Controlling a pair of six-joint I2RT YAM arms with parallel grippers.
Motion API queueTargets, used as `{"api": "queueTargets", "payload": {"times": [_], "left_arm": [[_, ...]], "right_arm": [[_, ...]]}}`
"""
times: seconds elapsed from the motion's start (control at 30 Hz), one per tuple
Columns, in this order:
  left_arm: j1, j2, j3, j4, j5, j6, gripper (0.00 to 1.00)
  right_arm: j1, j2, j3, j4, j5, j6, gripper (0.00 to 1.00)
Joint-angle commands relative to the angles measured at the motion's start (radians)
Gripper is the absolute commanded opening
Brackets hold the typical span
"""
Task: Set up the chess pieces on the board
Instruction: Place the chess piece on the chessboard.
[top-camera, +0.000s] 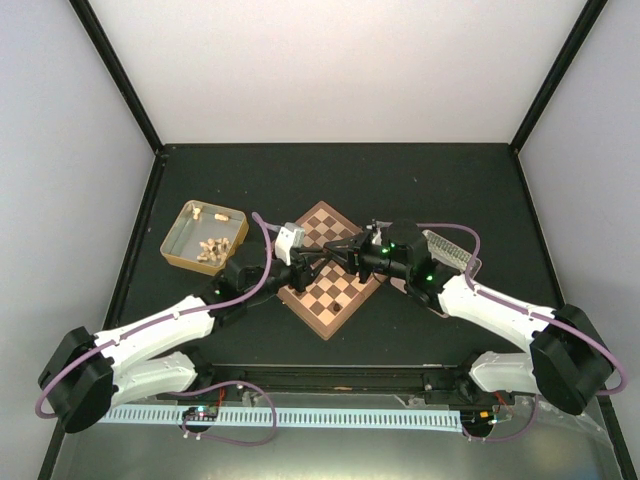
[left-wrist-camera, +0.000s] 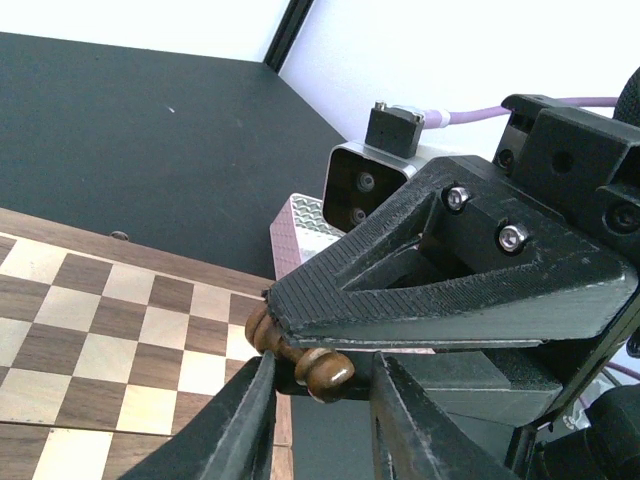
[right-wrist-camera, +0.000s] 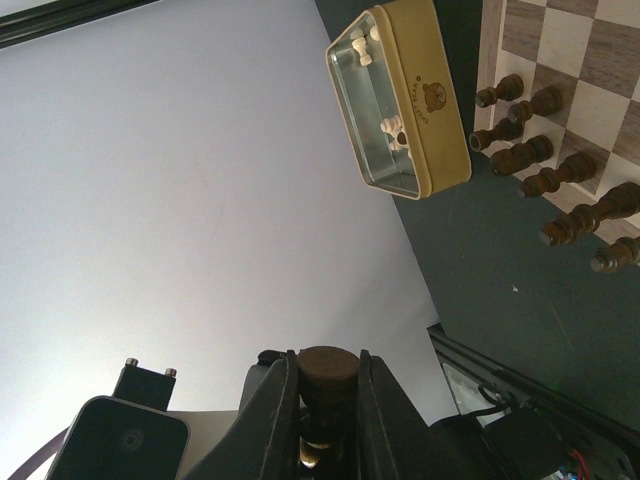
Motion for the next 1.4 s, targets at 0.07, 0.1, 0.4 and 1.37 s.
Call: {"api": "queueTargets", "payload": {"times": [0.07,0.1,0.4,1.37], "left_arm": [[-0.005,0.015,0.068,-0.017,-0.039,0.066,0.18],[-0.005,0.016,0.07,-0.021,-0.044,0.069,0.15],[-0.005,-0.012,0.129,-0.202,-0.081,0.09,0.02],[-0.014,0.581,0.659,-1.23,0.023,0.135,0.02]], "right_arm": [[0.009,-0.007,-0.005,0.034,-0.042,0.014,0.13],[0.008,-0.005,-0.007,0.038,-0.046,0.013,0.13],[0.008,-0.021,-0.014,-0.018,-0.011,-0.082,0.38],[-0.088,-0.343,-0.054,-0.636,0.544,-0.646,0.62]]}}
